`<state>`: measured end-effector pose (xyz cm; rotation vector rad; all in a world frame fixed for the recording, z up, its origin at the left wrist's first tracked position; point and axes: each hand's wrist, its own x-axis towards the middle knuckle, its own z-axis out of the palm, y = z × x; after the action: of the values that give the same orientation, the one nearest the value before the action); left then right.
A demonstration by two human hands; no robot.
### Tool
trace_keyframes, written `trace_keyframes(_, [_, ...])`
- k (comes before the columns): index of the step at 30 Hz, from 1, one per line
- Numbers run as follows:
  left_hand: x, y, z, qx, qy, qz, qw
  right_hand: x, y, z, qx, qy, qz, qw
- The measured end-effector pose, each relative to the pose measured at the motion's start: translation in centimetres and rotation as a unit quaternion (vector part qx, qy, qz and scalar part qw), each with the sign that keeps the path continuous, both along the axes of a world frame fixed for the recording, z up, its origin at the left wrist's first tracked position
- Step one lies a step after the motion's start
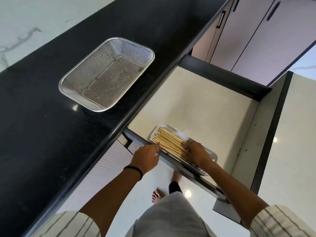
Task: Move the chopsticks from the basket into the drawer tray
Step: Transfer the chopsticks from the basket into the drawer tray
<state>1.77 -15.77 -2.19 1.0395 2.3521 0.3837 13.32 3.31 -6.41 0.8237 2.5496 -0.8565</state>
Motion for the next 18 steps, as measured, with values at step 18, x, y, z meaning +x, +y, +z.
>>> trace_keyframes(18, [-0.1, 0.0, 0.0, 0.011, 0.001, 0.003, 1.0, 2.6, 0.1, -0.6, 0.13, 0.024, 0.176, 0.976])
